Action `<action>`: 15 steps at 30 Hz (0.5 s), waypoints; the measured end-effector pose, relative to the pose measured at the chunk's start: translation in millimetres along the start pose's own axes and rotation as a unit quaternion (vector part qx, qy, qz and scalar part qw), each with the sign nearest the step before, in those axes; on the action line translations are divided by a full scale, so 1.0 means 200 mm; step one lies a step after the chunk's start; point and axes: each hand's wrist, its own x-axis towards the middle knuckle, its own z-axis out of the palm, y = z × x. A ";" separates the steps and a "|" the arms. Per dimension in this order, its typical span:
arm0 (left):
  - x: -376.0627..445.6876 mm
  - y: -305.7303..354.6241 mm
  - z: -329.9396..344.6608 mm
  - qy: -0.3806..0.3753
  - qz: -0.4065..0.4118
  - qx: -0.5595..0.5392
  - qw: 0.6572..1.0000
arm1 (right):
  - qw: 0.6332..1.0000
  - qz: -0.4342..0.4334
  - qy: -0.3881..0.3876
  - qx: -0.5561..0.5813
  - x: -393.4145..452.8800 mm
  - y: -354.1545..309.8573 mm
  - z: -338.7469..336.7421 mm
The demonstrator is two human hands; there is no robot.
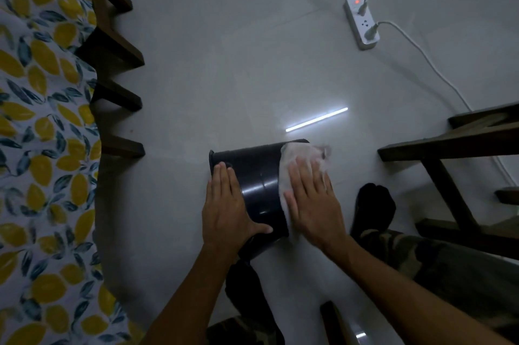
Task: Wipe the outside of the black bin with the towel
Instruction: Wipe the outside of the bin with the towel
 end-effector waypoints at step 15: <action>0.02 0.00 -0.01 0.014 -0.034 -0.024 0.999 | 0.998 -0.063 -0.001 0.001 0.57 -0.13 -0.09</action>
